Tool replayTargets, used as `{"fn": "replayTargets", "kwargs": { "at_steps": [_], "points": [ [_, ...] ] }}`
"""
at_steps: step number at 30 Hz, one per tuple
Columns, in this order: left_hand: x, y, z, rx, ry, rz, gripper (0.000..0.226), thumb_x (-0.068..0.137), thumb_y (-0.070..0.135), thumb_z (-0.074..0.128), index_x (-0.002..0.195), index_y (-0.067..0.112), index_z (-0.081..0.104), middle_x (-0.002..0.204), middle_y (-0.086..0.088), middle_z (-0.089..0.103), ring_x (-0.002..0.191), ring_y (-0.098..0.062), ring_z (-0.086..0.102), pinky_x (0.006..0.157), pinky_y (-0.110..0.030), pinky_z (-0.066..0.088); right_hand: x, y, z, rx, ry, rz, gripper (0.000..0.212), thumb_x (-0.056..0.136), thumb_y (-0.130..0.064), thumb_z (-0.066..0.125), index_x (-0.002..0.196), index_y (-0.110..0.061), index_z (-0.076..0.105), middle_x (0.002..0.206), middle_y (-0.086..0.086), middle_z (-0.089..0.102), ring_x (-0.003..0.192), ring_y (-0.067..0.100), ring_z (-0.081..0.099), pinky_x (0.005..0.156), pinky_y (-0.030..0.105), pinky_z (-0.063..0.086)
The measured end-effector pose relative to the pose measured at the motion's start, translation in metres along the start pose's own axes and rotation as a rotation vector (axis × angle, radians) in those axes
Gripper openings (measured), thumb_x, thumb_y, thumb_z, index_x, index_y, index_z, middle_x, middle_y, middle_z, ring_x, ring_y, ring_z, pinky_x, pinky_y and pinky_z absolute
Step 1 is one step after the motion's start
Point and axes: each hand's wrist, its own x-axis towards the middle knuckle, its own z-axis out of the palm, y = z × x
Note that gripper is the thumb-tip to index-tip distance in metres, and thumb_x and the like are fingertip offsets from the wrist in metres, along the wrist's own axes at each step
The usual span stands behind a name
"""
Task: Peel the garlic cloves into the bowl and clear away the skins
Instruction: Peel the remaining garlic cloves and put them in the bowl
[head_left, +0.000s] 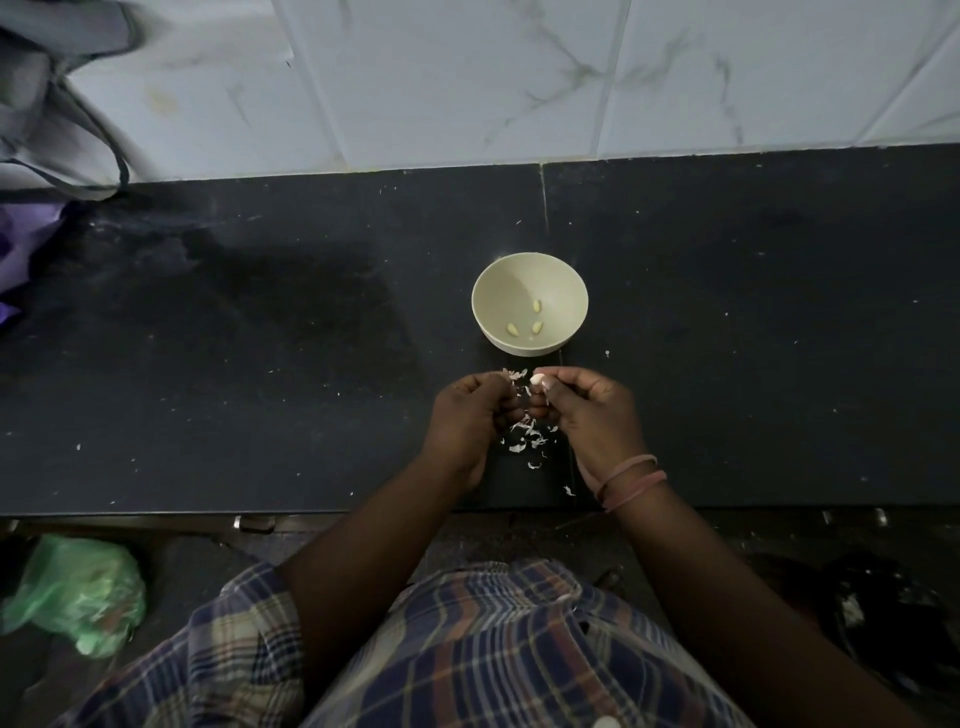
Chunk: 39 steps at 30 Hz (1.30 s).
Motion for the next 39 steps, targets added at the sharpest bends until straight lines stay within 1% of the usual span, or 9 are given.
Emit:
{"fn": "replayTargets", "kwargs": {
  "at_steps": [6,11,15,20,23,26,32,35,39],
  "points": [
    [-0.001,-0.005,-0.006,0.039,0.056,-0.012,0.008,0.091,0.005,0.070,0.095,-0.003,0.071,0.084,-0.016,0.075,0.074,-0.020,0.073,0.066,-0.025,0.059,-0.005,-0.006,0.000,0.052,-0.051,0.005,0.012,0.094,0.005,0.057,0.102,0.006,0.066,0.088,0.019,0.071,0.075,0.019,0.071,0.071,0.027,0.061],
    [0.001,-0.005,-0.005,0.079,0.096,0.035,0.009,0.089,-0.003,0.069,0.096,-0.001,0.073,0.091,-0.021,0.076,0.085,-0.029,0.075,0.076,-0.030,0.060,-0.001,-0.002,-0.003,-0.096,-0.019,-0.059,0.017,0.095,0.003,0.058,0.108,0.004,0.069,0.082,0.008,0.071,0.070,0.009,0.067,0.066,0.021,0.057],
    [-0.001,-0.002,-0.001,0.141,0.118,0.103,0.011,0.092,-0.001,0.063,0.094,0.002,0.074,0.089,-0.021,0.076,0.088,-0.033,0.076,0.082,-0.038,0.062,-0.001,-0.001,-0.006,-0.186,-0.015,-0.096,0.017,0.094,0.000,0.060,0.105,-0.003,0.072,0.082,0.004,0.072,0.066,0.005,0.063,0.064,0.019,0.055],
    [-0.005,0.004,0.002,0.268,0.081,0.164,0.007,0.090,0.011,0.072,0.093,0.008,0.079,0.083,-0.012,0.078,0.073,-0.020,0.073,0.065,-0.032,0.060,0.002,0.002,-0.008,-0.304,-0.024,-0.147,0.018,0.095,-0.006,0.061,0.107,-0.009,0.074,0.092,0.010,0.075,0.074,0.012,0.064,0.070,0.024,0.056],
    [-0.007,0.004,0.002,0.243,0.015,0.135,0.010,0.090,0.012,0.072,0.094,0.006,0.079,0.090,-0.020,0.076,0.080,-0.026,0.072,0.069,-0.036,0.061,0.002,0.003,-0.007,-0.308,-0.034,-0.163,0.019,0.095,-0.003,0.060,0.110,-0.007,0.071,0.098,0.009,0.075,0.078,0.009,0.067,0.072,0.021,0.055],
    [-0.009,0.006,0.004,0.251,-0.019,0.120,0.012,0.091,0.012,0.071,0.094,0.003,0.078,0.091,-0.024,0.074,0.077,-0.022,0.071,0.067,-0.033,0.058,0.003,0.003,-0.007,-0.333,-0.038,-0.191,0.014,0.094,-0.002,0.060,0.103,-0.005,0.070,0.094,0.009,0.075,0.080,0.010,0.069,0.073,0.022,0.055],
    [-0.009,0.007,0.004,0.303,0.016,0.137,0.010,0.088,0.014,0.072,0.089,0.006,0.077,0.071,-0.007,0.072,0.066,-0.016,0.067,0.064,-0.033,0.055,0.002,-0.002,-0.005,-0.418,-0.062,-0.265,0.014,0.093,-0.003,0.061,0.098,-0.007,0.074,0.090,0.002,0.075,0.083,0.007,0.069,0.076,0.018,0.053],
    [-0.010,0.008,0.004,0.366,0.025,0.162,0.009,0.086,0.017,0.074,0.085,0.010,0.078,0.071,-0.007,0.072,0.065,-0.015,0.065,0.064,-0.033,0.054,0.000,-0.006,-0.005,-0.479,-0.076,-0.323,0.016,0.093,-0.002,0.061,0.097,-0.006,0.075,0.091,-0.001,0.075,0.086,0.002,0.068,0.077,0.012,0.050],
    [-0.010,0.011,0.004,0.390,0.011,0.164,0.010,0.086,0.015,0.072,0.086,0.007,0.079,0.067,-0.005,0.068,0.061,-0.014,0.062,0.057,-0.025,0.051,0.000,-0.007,-0.006,-0.536,-0.090,-0.369,0.017,0.092,0.001,0.061,0.098,-0.006,0.076,0.091,-0.003,0.074,0.088,-0.001,0.067,0.079,0.009,0.048]
  ]
}}
